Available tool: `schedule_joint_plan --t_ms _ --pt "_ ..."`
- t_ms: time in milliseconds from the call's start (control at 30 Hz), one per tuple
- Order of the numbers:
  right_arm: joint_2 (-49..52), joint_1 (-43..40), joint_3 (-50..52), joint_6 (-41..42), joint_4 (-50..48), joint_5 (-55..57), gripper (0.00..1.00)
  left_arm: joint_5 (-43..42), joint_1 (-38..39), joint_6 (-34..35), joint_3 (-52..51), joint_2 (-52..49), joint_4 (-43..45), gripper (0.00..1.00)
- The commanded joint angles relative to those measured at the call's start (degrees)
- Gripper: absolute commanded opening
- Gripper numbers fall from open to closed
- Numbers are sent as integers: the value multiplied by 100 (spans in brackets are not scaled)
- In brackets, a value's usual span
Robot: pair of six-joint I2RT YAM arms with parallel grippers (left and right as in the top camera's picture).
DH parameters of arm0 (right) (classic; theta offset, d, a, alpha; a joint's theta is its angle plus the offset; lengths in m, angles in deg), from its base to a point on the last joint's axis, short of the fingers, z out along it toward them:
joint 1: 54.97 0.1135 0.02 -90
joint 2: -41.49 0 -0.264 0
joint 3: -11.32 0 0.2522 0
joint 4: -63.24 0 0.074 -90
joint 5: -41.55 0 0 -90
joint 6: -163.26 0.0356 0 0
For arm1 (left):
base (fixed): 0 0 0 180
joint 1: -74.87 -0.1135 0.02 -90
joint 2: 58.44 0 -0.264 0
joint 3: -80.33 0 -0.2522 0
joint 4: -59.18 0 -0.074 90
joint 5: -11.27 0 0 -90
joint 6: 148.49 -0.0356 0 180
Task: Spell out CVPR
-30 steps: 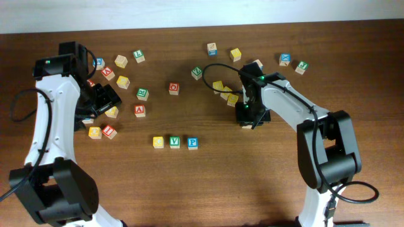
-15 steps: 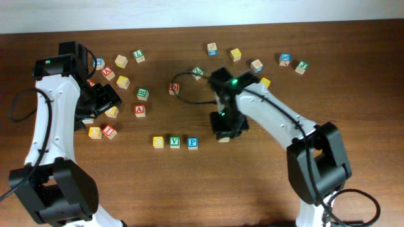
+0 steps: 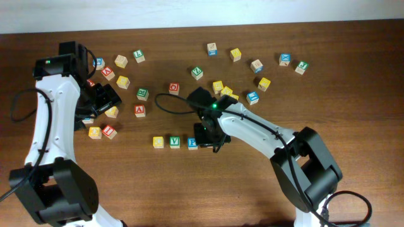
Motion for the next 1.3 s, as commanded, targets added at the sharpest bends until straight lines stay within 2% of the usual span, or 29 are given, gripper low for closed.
schedule_joint_plan --t_ms 0,267,567,700,767,800,833,867,900,933,967,1033,1067,1267 --pt "22 70 83 216 -46 116 23 -24 -11 50 -9 24 -9 99" --pt "46 151 310 286 -295 94 24 -42 -11 50 -9 24 -9 99" --pt "48 131 264 256 -365 96 41 -42 -11 48 -31 24 -7 99" --pt "44 -24 -334 26 254 96 43 -402 -4 -168 -461 24 236 100" --pt "42 -155 -737 -138 726 94 46 -581 74 -409 -833 24 505 96" --pt "42 -221 -885 -243 887 55 46 -584 131 -407 -997 24 605 92" --pt "42 -337 -1128 -420 1158 0 47 -584 232 -404 -1235 24 780 84" --pt "42 -459 -1322 -503 1423 -13 47 -584 306 -407 -1357 24 866 71" --pt "42 -588 -1467 -564 1657 -37 46 -584 380 -407 -1456 24 927 62" --pt "42 -822 -1615 -723 2044 -37 40 -579 514 -407 -1580 24 992 47" --pt "42 -1058 -1617 -1005 2356 -35 29 -555 621 -404 -1690 24 1073 28" --pt "44 -1403 -1226 -1167 2446 -46 4 -470 732 -402 -1915 24 1305 6" --pt "44 -1434 -990 -1167 2334 -48 4 -470 739 -402 -2041 24 1443 0" --pt "44 -1128 415 -962 490 -811 4 -647 748 -402 -3064 24 2280 0"
